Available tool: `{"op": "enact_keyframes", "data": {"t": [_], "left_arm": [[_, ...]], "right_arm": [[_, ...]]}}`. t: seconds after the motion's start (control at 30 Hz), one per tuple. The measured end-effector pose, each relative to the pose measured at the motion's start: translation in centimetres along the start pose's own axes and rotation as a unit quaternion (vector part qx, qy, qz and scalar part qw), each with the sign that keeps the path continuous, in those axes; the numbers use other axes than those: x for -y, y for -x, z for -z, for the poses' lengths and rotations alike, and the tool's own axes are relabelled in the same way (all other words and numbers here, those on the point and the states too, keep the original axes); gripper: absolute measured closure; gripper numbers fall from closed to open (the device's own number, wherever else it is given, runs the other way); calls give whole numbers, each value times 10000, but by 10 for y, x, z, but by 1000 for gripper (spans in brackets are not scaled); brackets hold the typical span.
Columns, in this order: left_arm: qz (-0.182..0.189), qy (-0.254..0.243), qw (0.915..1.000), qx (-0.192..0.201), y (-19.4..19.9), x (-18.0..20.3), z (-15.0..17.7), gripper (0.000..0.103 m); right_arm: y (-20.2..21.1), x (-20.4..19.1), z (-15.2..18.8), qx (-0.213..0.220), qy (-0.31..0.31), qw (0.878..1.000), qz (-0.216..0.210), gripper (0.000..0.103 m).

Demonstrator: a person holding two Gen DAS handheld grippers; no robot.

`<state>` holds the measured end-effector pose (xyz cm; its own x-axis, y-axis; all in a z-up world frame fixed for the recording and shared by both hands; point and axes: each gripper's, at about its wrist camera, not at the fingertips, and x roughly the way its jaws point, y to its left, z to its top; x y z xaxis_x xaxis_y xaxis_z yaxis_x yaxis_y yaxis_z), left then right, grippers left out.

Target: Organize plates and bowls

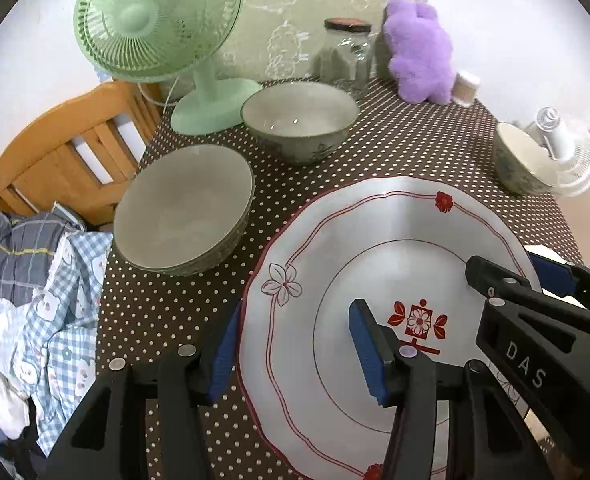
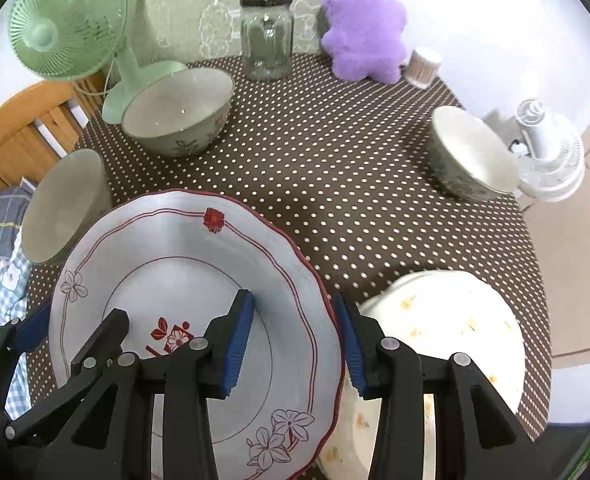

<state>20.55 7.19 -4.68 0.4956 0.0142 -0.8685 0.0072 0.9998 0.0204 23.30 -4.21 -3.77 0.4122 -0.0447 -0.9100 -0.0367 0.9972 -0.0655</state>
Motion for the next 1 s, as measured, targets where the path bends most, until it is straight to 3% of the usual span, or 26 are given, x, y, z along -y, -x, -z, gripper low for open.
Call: {"op": "enact_keyframes", "data": {"t": [0.43, 1.0], "left_arm": [[112, -326, 9992, 211, 39, 48, 20, 50], [178, -180, 9996, -160, 28, 150, 50, 49]], "right_arm": [[46, 49, 39, 223, -367, 9990, 145, 57], [29, 150, 63, -88, -190, 9995, 218, 57]]}}
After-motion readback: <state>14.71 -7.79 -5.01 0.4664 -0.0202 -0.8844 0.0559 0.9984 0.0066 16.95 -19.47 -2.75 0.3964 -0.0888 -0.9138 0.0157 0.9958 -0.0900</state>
